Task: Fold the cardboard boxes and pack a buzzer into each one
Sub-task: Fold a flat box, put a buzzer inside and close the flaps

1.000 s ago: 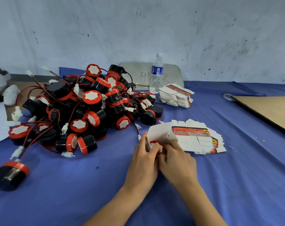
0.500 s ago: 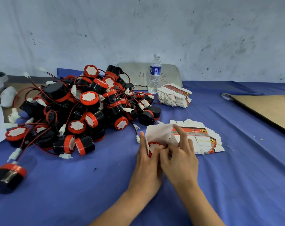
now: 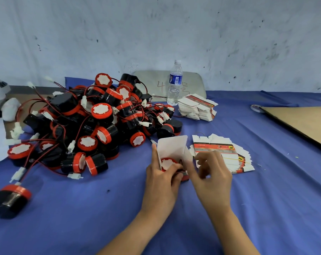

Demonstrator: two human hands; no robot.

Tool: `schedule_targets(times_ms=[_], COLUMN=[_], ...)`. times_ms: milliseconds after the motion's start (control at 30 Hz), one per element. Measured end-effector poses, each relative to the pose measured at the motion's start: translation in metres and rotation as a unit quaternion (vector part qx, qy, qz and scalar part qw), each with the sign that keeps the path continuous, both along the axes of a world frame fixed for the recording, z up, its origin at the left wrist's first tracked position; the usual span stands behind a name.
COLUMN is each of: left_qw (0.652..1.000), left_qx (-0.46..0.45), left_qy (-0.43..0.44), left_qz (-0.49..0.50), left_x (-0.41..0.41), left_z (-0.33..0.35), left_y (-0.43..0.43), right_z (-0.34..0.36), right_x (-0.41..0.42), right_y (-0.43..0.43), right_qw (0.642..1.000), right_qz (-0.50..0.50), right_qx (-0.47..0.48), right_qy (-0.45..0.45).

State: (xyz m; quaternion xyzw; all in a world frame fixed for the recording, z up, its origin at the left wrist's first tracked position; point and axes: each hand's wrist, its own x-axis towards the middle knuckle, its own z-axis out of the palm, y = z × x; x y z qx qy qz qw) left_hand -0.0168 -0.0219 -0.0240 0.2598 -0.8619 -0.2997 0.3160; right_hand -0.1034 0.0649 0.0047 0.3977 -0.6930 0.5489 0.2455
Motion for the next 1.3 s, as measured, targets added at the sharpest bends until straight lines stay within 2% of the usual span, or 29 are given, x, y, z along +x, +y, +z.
schedule_targets(times_ms=[233, 367, 567, 667, 800, 1033, 1200, 1300], left_qw=[0.999, 0.999, 1.000, 0.999, 0.998, 0.993, 0.993, 0.994], left_qx=[0.006, 0.002, -0.007, -0.034, -0.057, -0.095, -0.070, -0.049], left_qy=[0.001, 0.000, 0.012, 0.015, 0.011, 0.013, 0.041, 0.047], left_qz=[0.036, 0.035, 0.023, -0.013, -0.031, -0.074, -0.085, -0.088], left_x=[0.001, 0.002, 0.001, 0.001, -0.001, 0.000, -0.003, -0.002], left_z=[-0.003, -0.006, -0.005, -0.005, -0.006, -0.006, -0.009, -0.010], left_y=[-0.010, -0.011, -0.011, -0.008, -0.004, -0.003, -0.003, -0.005], right_z=[-0.005, -0.009, -0.011, -0.010, -0.011, -0.009, -0.008, -0.009], right_x=[0.000, 0.001, 0.001, 0.000, -0.005, -0.010, -0.012, -0.014], right_y=[-0.004, -0.005, -0.005, -0.004, -0.002, -0.004, -0.011, -0.011], right_qw=[0.992, 0.987, 0.994, 0.997, 0.997, 0.987, 0.979, 0.969], right_qz=[0.112, 0.140, 0.064, -0.004, -0.044, -0.066, -0.120, -0.151], right_qx=[0.050, 0.082, 0.077, 0.075, 0.064, 0.132, 0.165, 0.193], right_qy=[0.010, 0.006, -0.038, 0.017, 0.028, 0.067, -0.006, 0.047])
